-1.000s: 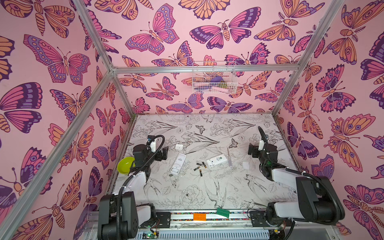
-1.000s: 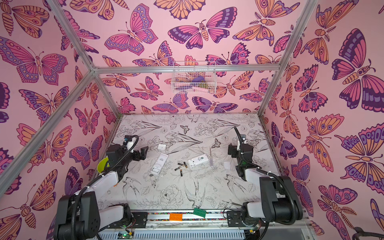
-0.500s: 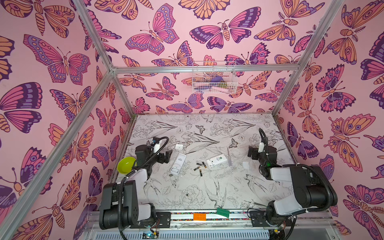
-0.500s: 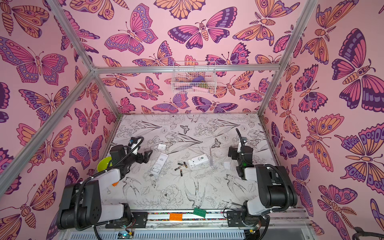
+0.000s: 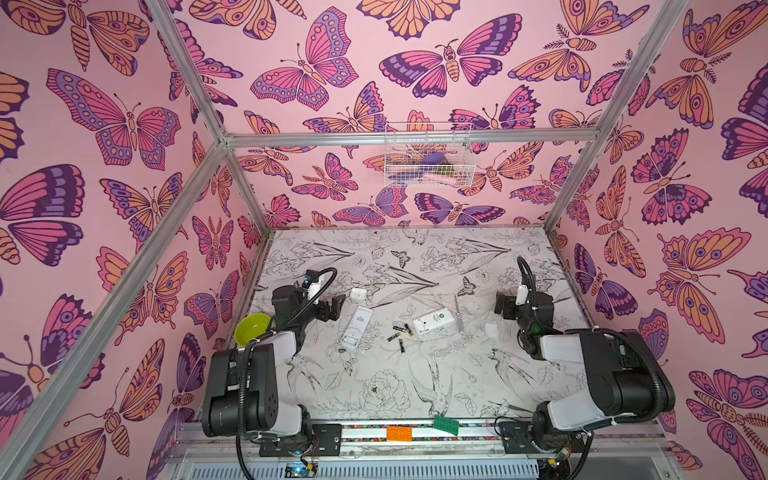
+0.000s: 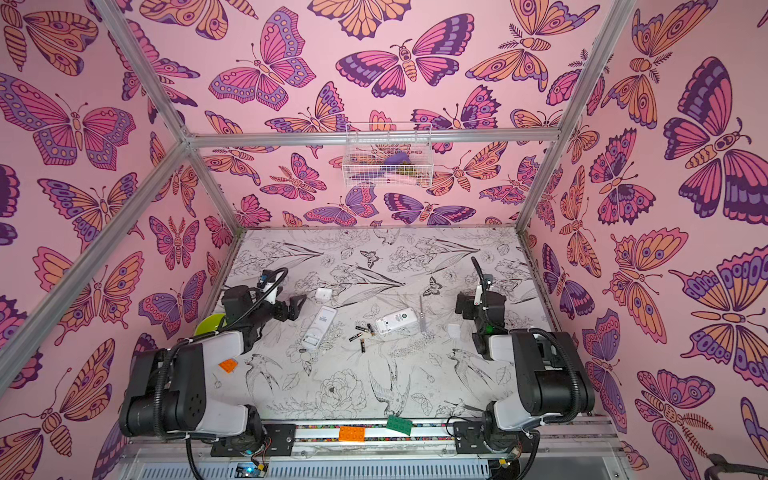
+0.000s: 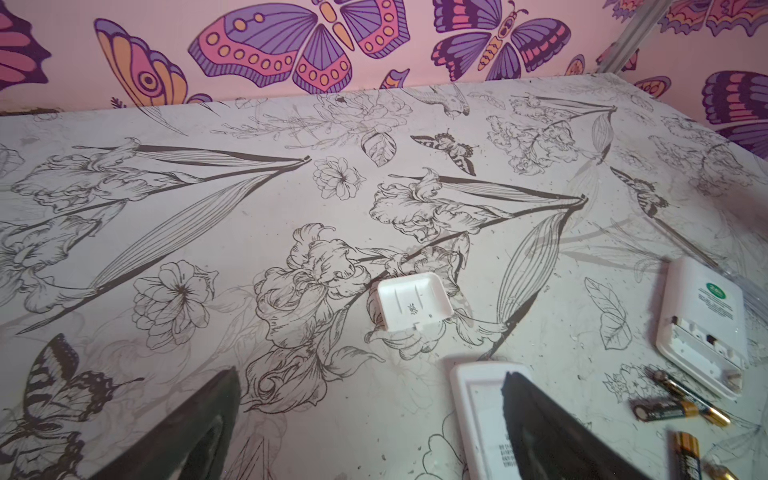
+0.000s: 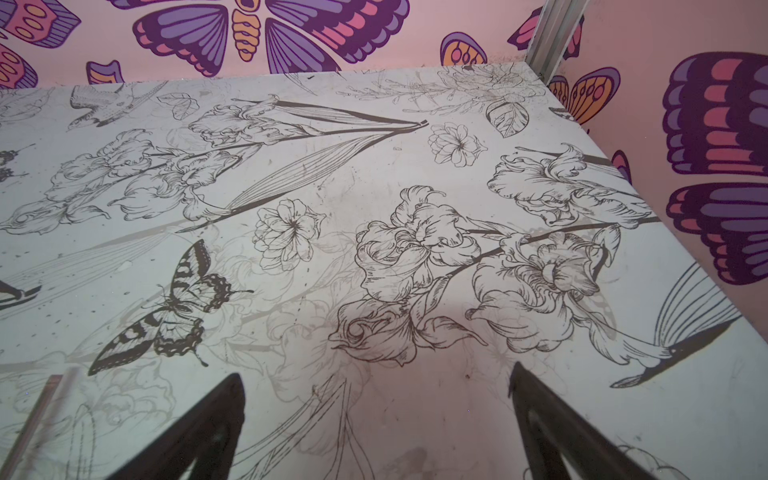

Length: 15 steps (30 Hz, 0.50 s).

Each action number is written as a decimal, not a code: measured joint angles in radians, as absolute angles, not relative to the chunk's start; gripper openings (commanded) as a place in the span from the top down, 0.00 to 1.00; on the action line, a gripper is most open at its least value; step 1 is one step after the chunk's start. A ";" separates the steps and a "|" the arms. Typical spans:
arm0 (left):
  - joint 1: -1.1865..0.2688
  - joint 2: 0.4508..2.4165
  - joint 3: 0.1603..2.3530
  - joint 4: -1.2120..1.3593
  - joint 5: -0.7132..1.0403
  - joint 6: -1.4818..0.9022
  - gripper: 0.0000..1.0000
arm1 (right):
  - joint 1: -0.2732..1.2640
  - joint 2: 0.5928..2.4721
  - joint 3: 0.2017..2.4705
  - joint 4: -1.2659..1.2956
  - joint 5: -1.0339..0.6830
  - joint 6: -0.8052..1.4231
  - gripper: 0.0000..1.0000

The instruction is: Unload the batteries from the remote control

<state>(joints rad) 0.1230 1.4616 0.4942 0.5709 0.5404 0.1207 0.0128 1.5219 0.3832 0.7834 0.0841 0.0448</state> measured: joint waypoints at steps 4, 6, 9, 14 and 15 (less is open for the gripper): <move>0.121 1.500 0.493 0.598 0.495 0.098 0.00 | 0.013 1.522 0.383 0.783 0.084 0.045 0.01; 0.116 1.502 0.493 0.602 0.464 0.091 0.00 | 0.013 1.522 0.383 0.783 0.084 0.045 0.01; 0.102 1.501 0.472 0.649 0.412 0.083 0.00 | 0.013 1.522 0.383 0.783 0.084 0.045 0.01; 0.091 1.525 0.379 0.788 0.311 0.054 0.02 | 0.013 1.522 0.383 0.783 0.084 0.045 0.01; 0.089 1.528 0.375 0.788 0.294 0.046 0.02 | 0.013 1.522 0.383 0.783 0.084 0.045 0.01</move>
